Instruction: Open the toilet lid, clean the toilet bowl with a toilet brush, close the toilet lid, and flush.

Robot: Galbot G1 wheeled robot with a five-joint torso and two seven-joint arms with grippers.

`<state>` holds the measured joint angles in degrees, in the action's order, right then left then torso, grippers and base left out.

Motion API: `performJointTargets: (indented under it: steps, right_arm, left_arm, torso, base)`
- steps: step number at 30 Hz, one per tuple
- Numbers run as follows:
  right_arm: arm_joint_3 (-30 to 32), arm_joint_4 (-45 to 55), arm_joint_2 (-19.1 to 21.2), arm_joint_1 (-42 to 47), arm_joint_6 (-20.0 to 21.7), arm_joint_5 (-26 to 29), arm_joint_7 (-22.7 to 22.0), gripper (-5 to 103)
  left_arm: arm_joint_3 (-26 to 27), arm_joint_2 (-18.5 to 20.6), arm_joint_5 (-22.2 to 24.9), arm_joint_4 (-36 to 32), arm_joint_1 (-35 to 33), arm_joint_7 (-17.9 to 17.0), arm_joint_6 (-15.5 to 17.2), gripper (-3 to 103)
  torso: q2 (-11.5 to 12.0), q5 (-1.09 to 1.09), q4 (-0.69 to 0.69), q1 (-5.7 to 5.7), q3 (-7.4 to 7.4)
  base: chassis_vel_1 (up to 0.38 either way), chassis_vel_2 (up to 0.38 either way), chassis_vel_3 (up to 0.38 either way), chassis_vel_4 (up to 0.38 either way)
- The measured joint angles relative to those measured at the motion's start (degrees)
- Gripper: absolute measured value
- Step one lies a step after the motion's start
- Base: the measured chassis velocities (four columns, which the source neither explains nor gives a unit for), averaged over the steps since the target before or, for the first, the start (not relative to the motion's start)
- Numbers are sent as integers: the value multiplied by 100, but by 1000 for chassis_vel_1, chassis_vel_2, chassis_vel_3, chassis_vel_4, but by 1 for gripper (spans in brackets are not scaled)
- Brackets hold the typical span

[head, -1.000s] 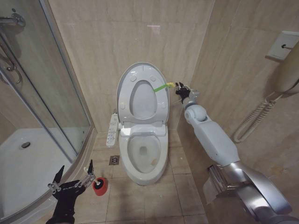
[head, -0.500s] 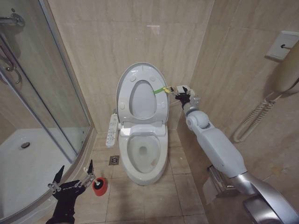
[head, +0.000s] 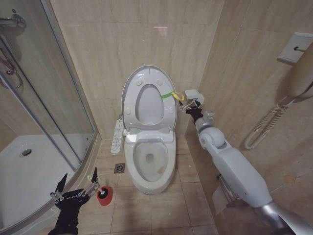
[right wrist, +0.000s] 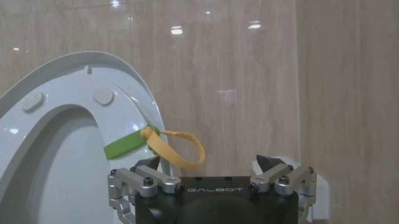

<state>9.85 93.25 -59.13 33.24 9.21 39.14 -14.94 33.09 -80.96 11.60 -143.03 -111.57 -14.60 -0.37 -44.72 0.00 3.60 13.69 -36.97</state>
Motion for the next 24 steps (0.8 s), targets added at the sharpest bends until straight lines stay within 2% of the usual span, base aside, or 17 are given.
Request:
performJointTargets:
  steps: [6, 10, 19, 24]
  right_arm:
    - [423, 487, 164, 563, 51, 63, -13, 100]
    - [864, 978, 244, 1306, 94, 83, -13, 100]
    - [1457, 1765, 233, 2402, 139, 92, 1, 100]
    - [1961, 2220, 153, 3167, 108, 42, 157, 100]
  left_arm:
    - [0, 0, 0, 0, 0, 0, 0, 100]
    - [0, -1, 0, 0, 0, -1, 0, 100]
    - [1, 0, 0, 0, 0, -1, 0, 100]
    - [0, 0, 0, 0, 0, 0, 0, 100]
  torso:
    - [0, 0, 1, 0, 0]
    - [0, -1, 0, 0, 0]
    - [0, 0, 0, 0, 0]
    - [0, -1, 0, 0, 0]
  base:
    - [0, 0, 0, 0]
    - [0, 0, 0, 0]
    - [0, 0, 0, 0]
    - [0, 0, 0, 0]
